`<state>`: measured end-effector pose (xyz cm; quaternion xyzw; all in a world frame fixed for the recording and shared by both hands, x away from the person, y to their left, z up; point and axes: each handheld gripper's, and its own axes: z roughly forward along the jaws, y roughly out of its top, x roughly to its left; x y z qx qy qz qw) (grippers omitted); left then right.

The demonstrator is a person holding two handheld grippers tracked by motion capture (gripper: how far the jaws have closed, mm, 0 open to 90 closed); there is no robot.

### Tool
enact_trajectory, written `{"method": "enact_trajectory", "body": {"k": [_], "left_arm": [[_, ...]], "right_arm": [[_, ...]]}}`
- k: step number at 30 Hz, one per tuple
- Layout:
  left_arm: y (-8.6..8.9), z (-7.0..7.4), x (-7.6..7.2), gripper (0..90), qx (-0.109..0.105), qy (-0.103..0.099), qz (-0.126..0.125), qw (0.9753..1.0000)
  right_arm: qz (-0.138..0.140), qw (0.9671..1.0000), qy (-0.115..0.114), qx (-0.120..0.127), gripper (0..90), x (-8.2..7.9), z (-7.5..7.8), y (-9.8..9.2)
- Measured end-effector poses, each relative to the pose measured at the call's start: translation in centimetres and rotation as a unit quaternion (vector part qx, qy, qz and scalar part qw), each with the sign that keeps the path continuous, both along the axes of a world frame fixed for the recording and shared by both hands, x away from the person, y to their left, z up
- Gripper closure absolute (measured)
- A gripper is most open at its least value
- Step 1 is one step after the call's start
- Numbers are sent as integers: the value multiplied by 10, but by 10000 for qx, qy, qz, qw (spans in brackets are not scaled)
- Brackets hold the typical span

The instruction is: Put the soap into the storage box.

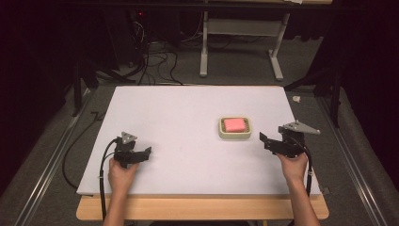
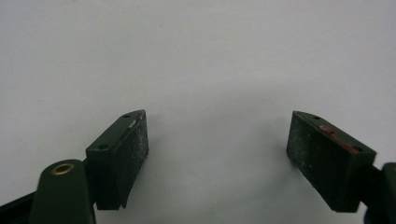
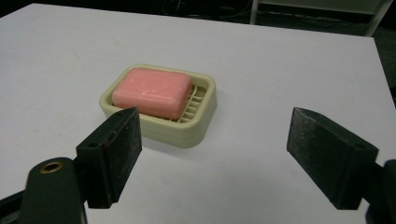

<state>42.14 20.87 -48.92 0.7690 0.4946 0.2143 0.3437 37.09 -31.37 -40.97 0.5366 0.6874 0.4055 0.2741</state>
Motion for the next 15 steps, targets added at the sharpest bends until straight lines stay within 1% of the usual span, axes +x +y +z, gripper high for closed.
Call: {"method": "enact_trajectory", "body": {"k": [9,15], "left_arm": [[0,0,0,214,1,0,2,10000],[0,0,0,214,0,0,1,10000]], "right_arm": [[12,10000,58,43,188,-3,-5,-1],[40,9999,106,22,188,-5,-10,0]]}}
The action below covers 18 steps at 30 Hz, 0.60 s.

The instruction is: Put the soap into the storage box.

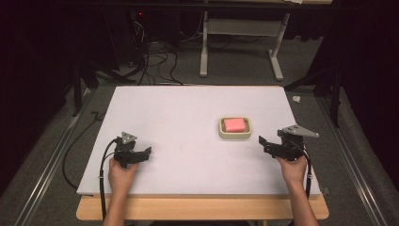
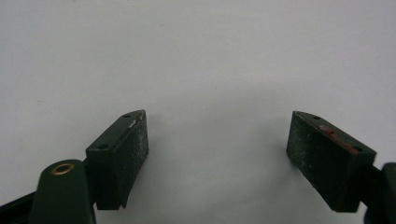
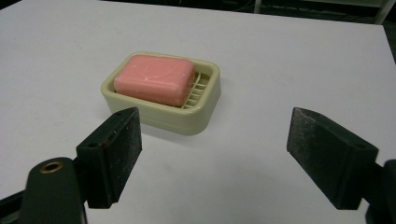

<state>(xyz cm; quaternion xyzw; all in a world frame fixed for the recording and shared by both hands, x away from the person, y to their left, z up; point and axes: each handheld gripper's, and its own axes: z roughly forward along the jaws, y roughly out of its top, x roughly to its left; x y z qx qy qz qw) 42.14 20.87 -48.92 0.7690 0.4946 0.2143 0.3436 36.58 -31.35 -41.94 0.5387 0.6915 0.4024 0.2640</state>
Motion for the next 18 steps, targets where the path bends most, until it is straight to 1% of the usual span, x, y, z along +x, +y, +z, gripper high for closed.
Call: {"method": "enact_trajectory", "body": {"k": [1,3,7,8,18], "left_arm": [[0,0,0,214,-1,0,0,10000],[0,0,0,214,0,0,0,10000],[0,0,0,214,0,-1,0,10000],[0,0,0,214,0,0,0,10000],[0,0,0,214,1,-1,1,10000]], "right_arm": [[9,10000,-30,-8,188,0,-1,0],[-10,10000,0,29,188,-1,-2,0],[23,10000,19,17,188,-1,-6,1],[8,10000,54,38,189,-2,-7,1],[23,9999,155,74,189,-4,-16,1]]}}
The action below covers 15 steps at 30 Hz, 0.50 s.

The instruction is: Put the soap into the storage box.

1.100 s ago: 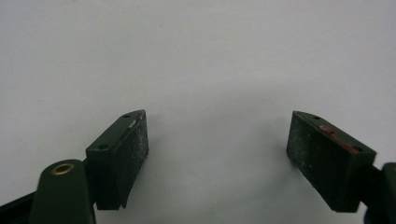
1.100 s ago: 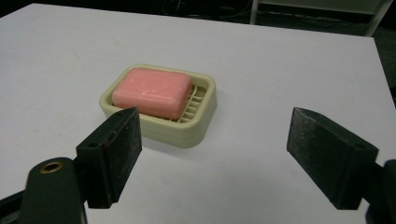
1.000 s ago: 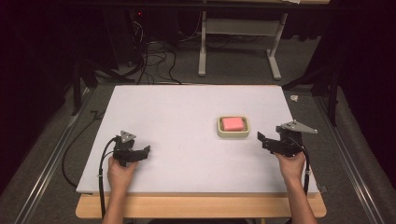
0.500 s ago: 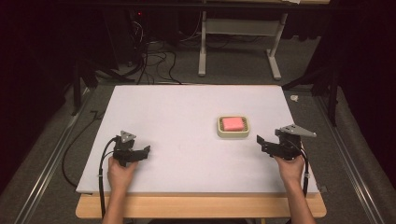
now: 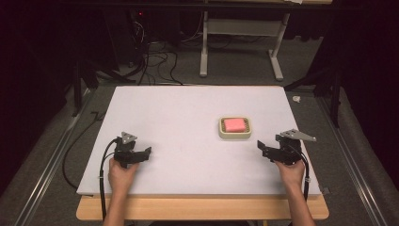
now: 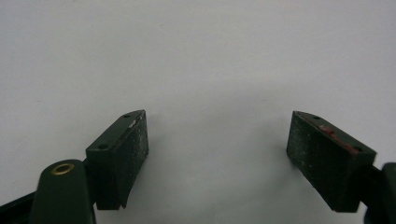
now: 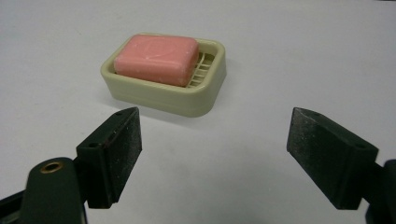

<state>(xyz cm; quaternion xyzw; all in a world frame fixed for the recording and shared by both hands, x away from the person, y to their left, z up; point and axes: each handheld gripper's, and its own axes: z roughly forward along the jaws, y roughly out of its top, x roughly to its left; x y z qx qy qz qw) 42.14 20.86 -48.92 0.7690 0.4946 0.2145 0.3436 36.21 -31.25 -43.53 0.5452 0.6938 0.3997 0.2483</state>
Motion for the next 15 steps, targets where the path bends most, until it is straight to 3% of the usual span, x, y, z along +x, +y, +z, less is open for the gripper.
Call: {"method": "enact_trajectory", "body": {"k": [15], "left_arm": [[0,0,0,214,0,0,-1,10000]], "right_arm": [[60,9998,184,-42,191,2,-14,5]]}}
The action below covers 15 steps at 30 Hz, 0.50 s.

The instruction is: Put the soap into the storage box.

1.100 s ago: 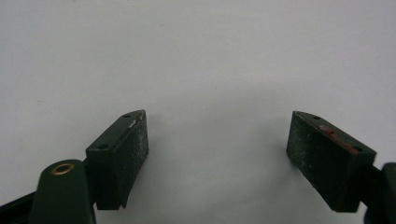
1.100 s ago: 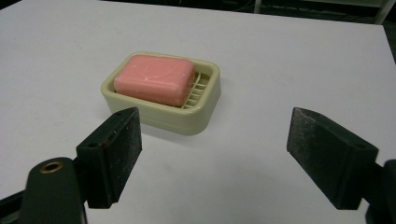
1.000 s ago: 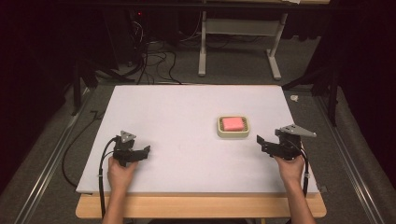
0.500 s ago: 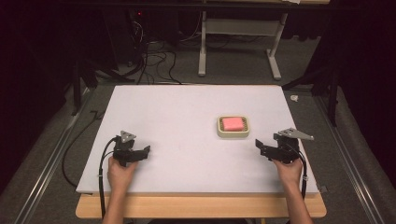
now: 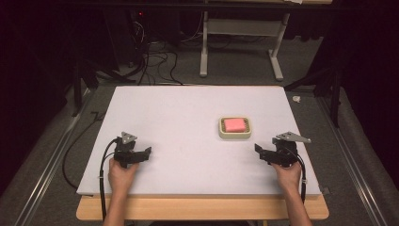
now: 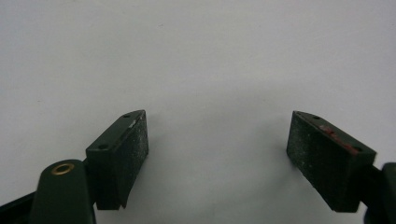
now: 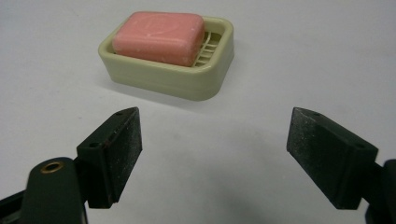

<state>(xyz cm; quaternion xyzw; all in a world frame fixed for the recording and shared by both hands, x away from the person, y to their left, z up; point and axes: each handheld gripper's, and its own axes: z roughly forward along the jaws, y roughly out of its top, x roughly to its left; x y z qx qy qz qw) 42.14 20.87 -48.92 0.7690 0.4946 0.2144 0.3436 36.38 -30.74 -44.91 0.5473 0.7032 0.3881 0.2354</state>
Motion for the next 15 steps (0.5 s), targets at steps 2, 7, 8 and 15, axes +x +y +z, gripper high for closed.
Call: {"method": "enact_trajectory", "body": {"k": [2,7,8,15], "left_arm": [[0,0,0,214,-1,0,1,10000],[0,0,0,214,-2,0,2,10000],[0,0,0,214,-1,-1,1,10000],[0,0,0,214,-1,-2,3,10000]], "right_arm": [[0,10000,39,-15,191,0,-2,1],[-2,10000,90,-25,191,2,-6,2],[7,9999,97,-57,191,2,-7,2],[-21,9998,198,-91,192,4,-16,3]]}}
